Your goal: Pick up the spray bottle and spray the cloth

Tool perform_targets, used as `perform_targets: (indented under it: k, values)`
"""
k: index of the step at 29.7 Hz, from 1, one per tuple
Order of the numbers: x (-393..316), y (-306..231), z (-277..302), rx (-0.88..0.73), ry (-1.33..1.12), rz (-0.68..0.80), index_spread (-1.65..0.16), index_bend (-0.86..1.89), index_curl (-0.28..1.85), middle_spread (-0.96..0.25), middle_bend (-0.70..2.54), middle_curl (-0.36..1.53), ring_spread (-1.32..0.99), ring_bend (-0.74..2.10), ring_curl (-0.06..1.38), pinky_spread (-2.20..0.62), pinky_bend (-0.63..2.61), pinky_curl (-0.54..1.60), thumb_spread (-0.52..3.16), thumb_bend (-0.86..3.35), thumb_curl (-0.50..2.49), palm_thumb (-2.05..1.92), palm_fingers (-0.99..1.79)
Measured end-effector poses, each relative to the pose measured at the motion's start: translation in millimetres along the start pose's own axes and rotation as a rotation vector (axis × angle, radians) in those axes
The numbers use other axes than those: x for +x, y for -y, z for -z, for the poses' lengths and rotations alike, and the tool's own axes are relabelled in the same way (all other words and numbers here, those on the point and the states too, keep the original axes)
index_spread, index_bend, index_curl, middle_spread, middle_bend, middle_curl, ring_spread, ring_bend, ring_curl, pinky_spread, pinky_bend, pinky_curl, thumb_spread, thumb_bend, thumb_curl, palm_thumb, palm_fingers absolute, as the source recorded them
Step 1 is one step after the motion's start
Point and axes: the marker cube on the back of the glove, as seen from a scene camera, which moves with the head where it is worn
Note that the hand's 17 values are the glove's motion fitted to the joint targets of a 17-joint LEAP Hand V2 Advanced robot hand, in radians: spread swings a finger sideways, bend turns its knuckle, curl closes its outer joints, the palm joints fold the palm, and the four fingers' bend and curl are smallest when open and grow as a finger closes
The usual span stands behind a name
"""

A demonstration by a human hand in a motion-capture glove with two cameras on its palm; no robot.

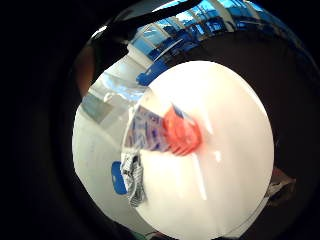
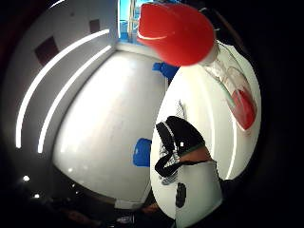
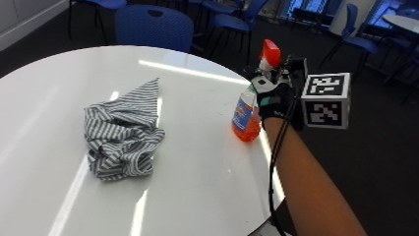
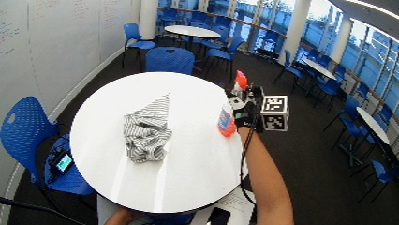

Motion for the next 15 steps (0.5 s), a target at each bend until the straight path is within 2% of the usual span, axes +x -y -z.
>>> perform_targets:
  k: [7,11,15]
  values:
    - [4.5,10.2,0.6,-0.018,0.090,-0.120,-0.34,0.17,0.27,-0.10,0.34,0.37,-0.07,0.39,0.32,0.18,0.17,0.31,0.99,0.02,0.35,0.77,0.66]
    - [2.6,15.4,2.5,-0.068,0.132,-0.172,-0.34,0.26,0.31,-0.15,0.39,0.39,-0.10,0.38,0.31,0.16,0.09,0.27,0.94,0.03,0.38,0.85,0.82]
    - [1.6,19.0,2.6,-0.154,0.157,-0.234,-0.33,0.28,0.34,-0.18,0.41,0.40,-0.13,0.39,0.33,0.14,0.08,0.24,0.91,0.02,0.40,0.90,0.87]
